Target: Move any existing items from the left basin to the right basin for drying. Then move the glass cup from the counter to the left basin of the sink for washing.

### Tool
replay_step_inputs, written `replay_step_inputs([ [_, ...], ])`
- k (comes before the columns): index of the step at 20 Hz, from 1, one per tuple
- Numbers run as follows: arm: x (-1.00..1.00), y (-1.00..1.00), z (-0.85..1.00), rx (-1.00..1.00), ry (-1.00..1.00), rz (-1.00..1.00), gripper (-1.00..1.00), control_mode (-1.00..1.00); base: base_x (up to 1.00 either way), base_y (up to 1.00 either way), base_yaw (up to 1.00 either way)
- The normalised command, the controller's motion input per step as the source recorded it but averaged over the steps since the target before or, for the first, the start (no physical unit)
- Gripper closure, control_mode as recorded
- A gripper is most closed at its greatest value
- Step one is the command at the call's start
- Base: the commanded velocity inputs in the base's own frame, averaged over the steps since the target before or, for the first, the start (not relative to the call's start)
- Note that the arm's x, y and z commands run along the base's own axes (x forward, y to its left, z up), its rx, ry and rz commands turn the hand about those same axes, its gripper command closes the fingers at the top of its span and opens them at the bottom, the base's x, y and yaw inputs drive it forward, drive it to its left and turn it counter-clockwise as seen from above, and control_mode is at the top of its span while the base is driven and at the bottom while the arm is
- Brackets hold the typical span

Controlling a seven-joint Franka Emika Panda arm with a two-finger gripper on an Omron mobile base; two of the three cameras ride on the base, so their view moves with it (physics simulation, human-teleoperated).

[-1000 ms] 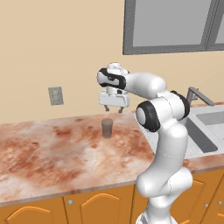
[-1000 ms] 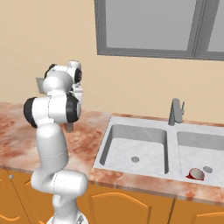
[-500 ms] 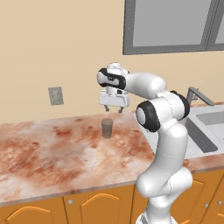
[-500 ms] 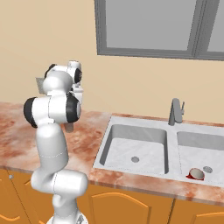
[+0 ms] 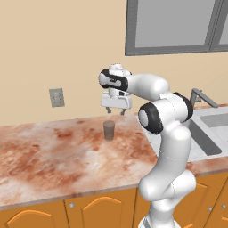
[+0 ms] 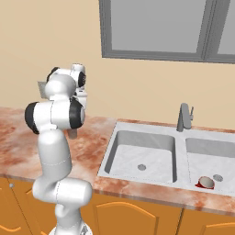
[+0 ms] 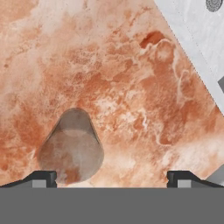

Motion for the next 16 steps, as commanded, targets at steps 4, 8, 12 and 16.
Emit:
replay_step_inputs([
  [4,0.00,0.00,-0.07,0.00,0.00,0.00,-1.00,-1.00,0.00,0.00,0.00],
  [8,0.00,0.00,-0.10,0.00,0.00,0.00,-1.00,-1.00,0.00,0.00,0.00],
  [12,0.00,0.00,-0.12,0.00,0.00,0.00,-1.00,-1.00,0.00,0.00,0.00],
  [16,-0.01,0.00,-0.05,0.00,0.00,0.00,-1.00,-1.00,0.00,0.00,0.00],
])
